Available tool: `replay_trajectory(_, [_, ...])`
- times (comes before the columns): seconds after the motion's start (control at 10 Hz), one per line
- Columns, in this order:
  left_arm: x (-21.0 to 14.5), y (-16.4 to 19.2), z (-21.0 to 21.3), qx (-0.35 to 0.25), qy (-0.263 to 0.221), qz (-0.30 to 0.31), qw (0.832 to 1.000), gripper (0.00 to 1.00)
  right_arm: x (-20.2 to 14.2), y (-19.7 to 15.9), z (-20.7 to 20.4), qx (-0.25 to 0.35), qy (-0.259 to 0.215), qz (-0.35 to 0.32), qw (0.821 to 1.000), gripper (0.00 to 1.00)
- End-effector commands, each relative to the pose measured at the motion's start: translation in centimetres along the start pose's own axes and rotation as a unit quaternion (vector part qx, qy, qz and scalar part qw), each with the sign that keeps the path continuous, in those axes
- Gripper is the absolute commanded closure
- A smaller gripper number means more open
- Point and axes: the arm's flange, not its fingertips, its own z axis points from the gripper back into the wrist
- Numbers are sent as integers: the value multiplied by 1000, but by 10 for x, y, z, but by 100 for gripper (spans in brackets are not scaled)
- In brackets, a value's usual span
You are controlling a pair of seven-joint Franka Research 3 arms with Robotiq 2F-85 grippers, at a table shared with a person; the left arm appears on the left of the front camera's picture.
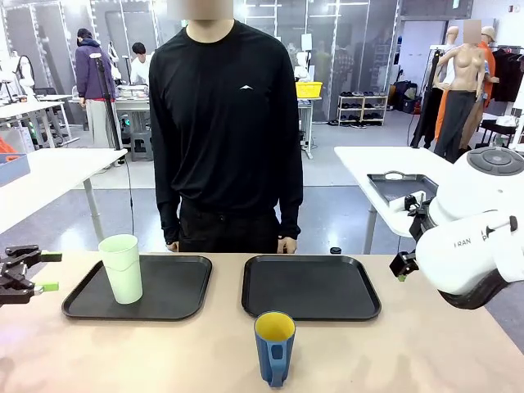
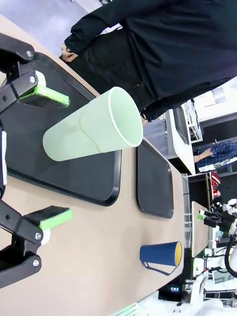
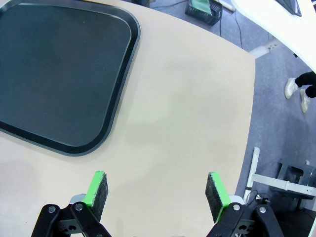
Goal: Sort and store the cups by type.
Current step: Place the picked Reusable plastic cup into the Flat Tray indicated by the person, then pick up the Handle plastic cup and place it into the empty Flat Tray.
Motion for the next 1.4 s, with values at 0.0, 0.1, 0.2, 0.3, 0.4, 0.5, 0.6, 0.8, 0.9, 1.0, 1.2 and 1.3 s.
replay_trajectory(0.0, [1,2,-1,-4,2,-4,1000,0,-1,0,-1,0,0,0,1000,0])
replay_trajectory(0.1, [1,2,-1,-4,2,-4,1000,0,-1,0,-1,0,0,0,1000,0])
replay_trajectory(0.2, [1,2,-1,-4,2,-4,1000,0,-1,0,-1,0,0,0,1000,0])
replay_trajectory(0.3, [1,2,-1,-4,2,-4,1000,0,-1,0,-1,0,0,0,1000,0])
replay_trajectory(0.4, [1,2,-1,-4,2,-4,1000,0,-1,0,-1,0,0,0,1000,0])
replay_trajectory(0.5, [1,2,-1,-4,2,-4,1000,0,-1,0,-1,0,0,0,1000,0])
replay_trajectory(0.6, [1,2,-1,-4,2,-4,1000,0,-1,0,-1,0,0,0,1000,0])
replay_trajectory(0.8, [0,0,-1,-1,-1,0,1000,0,-1,0,-1,0,0,0,1000,0])
replay_trajectory(0.9, [16,-7,4,-20,47,-16,999,0,-1,0,-1,0,0,0,1000,0])
replay_trajectory(1.0, [30,-17,11,-17,98,-30,995,0,-1,0,-1,0,0,0,1000,0])
replay_trajectory(1.2, [49,-36,28,-12,141,-36,989,0,-1,0,-1,0,0,0,1000,0])
replay_trajectory(1.3, [59,-46,39,-12,181,-40,983,0,-1,0,-1,0,0,0,1000,0])
